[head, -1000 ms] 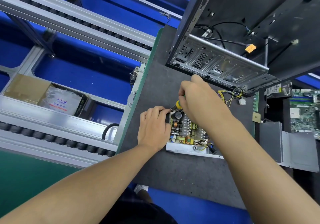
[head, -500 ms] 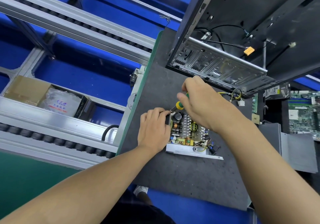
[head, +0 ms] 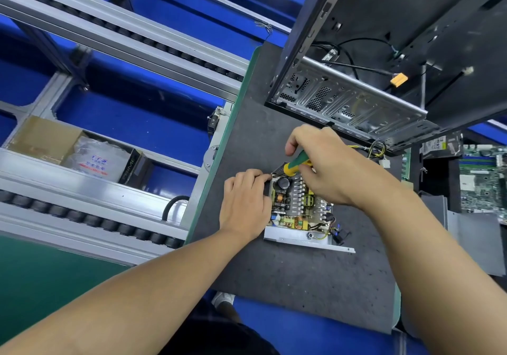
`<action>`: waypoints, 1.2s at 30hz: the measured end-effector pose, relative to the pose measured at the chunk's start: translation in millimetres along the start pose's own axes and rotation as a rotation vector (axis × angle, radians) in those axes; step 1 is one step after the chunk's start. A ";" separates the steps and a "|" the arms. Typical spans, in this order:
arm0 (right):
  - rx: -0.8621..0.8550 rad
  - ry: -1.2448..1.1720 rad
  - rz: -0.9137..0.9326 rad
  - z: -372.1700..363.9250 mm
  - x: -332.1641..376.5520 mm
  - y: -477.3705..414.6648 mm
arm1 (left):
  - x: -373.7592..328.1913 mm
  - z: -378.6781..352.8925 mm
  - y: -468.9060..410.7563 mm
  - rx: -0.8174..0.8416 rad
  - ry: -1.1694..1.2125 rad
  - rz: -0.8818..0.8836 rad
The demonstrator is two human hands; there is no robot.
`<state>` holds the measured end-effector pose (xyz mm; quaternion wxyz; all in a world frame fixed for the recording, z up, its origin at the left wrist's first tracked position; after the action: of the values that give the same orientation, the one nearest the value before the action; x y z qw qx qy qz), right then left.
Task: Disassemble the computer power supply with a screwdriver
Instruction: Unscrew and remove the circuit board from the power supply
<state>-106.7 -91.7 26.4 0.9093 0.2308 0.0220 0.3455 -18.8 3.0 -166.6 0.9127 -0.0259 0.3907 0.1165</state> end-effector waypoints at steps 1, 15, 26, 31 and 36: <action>-0.024 0.039 -0.003 0.3 1.0 -0.2 | -0.4 -0.2 -0.3 0.002 0.001 0.000; -0.096 0.044 -0.078 -0.8 10.8 2.4 | 0.7 -1.3 1.1 -0.022 0.007 -0.009; -0.130 0.277 -0.143 -2.7 10.0 -0.1 | 1.7 -2.1 1.0 -0.001 0.000 -0.019; -0.140 0.343 -0.105 -3.7 13.2 -1.9 | 1.8 -2.4 1.1 -0.008 0.005 -0.014; -0.031 -0.076 -0.111 -3.8 5.9 5.8 | 0.7 -1.3 1.0 -0.011 0.017 -0.015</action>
<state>-106.6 -82.6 26.3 0.9308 0.2278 -0.0050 0.2857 -19.5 3.9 -168.0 0.9100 -0.0347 0.3978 0.1114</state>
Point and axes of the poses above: each hand's wrist, its own y-axis away from the middle knuckle, its own z-axis out of the back of the hand, x = y × z, the point moved 1 cm from there along -y, towards the middle knuckle, and after that the axes turned 13 degrees about y, right-handed, at the moved point
